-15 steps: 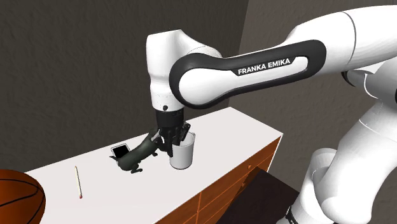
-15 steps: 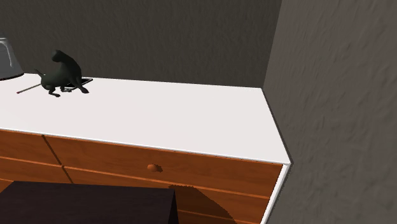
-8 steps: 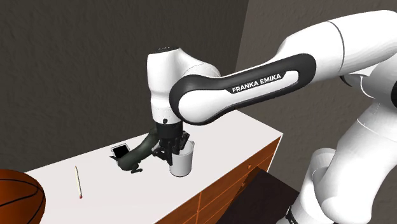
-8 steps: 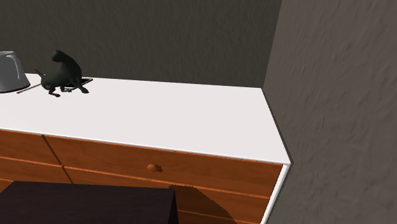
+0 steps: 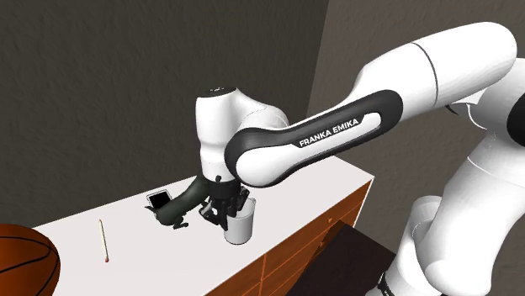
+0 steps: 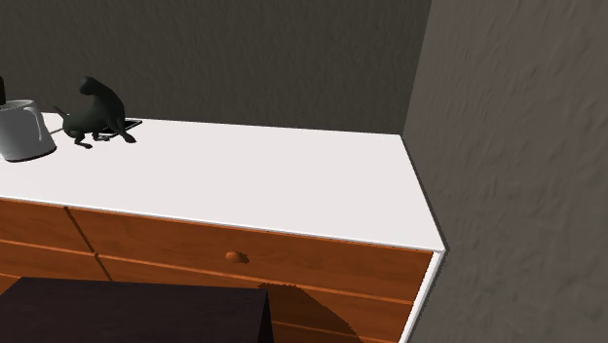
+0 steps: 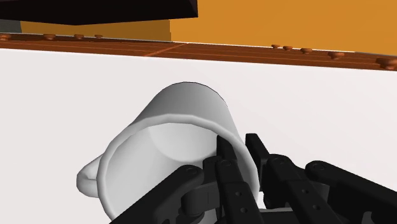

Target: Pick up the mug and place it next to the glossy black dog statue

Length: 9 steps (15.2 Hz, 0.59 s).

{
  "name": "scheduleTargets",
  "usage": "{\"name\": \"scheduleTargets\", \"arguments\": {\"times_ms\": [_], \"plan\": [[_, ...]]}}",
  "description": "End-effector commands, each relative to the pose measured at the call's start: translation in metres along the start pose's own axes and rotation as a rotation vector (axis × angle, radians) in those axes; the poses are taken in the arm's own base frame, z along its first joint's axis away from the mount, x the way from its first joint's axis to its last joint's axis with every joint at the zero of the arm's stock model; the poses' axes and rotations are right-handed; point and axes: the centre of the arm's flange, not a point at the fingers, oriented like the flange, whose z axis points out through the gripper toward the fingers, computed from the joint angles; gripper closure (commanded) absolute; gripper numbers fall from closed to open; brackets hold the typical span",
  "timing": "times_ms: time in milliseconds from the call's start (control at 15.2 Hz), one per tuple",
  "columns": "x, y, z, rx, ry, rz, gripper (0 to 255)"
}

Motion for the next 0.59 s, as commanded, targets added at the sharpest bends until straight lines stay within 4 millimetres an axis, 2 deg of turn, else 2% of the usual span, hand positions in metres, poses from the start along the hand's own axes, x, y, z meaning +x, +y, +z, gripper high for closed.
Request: {"name": "scheduleTargets", "arguments": {"times_ms": [0,528], "plan": [[-0.001,-0.001,0.011,0.000,0.001,0.000,255],[0.000,-0.004,0.053,0.000,0.001,0.000,255]]}}
